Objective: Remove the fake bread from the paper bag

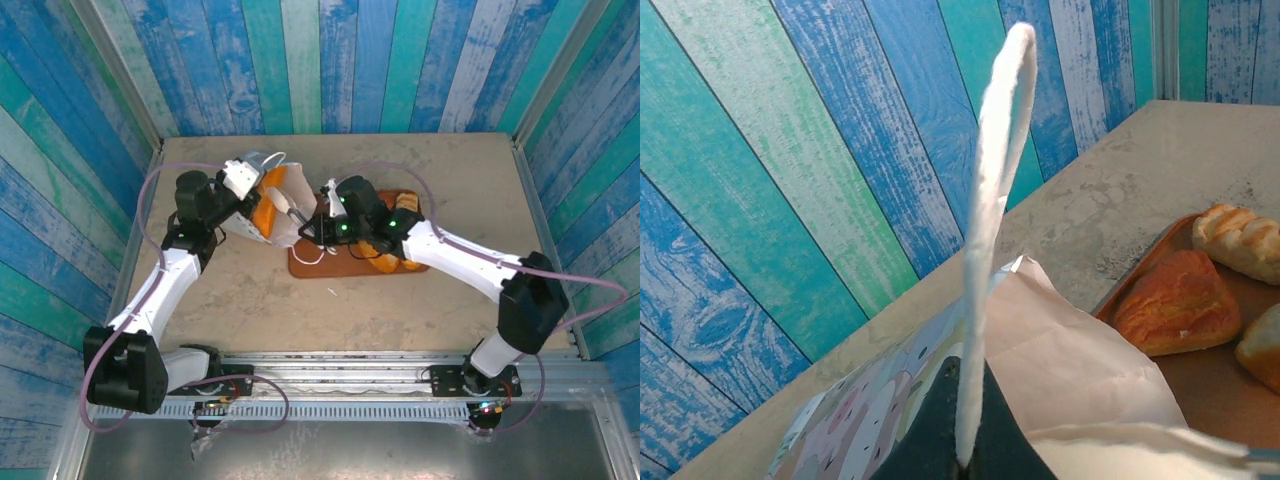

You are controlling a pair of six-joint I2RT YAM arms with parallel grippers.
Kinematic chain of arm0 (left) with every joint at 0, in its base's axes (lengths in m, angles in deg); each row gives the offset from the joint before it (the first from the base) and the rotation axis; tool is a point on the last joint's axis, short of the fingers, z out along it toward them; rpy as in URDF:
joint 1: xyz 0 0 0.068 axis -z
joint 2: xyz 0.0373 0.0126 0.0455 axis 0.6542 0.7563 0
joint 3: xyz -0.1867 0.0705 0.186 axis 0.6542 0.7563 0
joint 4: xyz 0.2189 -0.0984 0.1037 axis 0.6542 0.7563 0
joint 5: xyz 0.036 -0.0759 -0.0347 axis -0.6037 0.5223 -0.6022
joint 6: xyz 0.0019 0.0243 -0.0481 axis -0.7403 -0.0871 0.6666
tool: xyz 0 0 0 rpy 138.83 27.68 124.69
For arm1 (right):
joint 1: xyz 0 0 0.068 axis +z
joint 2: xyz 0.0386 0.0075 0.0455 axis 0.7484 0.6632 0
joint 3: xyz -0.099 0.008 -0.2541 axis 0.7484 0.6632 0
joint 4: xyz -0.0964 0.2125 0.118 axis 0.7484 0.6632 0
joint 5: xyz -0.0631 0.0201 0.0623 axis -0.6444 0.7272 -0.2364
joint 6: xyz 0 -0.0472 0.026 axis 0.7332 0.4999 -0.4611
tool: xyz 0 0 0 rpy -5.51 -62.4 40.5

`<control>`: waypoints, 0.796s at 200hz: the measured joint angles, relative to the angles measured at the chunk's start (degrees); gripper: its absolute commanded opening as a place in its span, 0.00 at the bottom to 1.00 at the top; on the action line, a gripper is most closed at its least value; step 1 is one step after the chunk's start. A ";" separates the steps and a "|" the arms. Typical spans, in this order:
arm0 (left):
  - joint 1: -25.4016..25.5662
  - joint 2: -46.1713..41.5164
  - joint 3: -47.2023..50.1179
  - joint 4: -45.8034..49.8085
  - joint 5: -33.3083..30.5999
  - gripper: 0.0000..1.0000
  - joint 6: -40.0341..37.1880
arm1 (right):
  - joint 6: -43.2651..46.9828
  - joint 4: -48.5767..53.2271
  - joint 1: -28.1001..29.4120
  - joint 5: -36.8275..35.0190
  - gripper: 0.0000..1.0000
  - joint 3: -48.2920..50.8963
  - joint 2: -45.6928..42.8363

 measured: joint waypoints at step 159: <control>0.02 1.79 -1.97 -1.62 -4.22 0.00 2.89 | 2.14 11.26 -0.09 -7.26 0.15 14.03 -31.34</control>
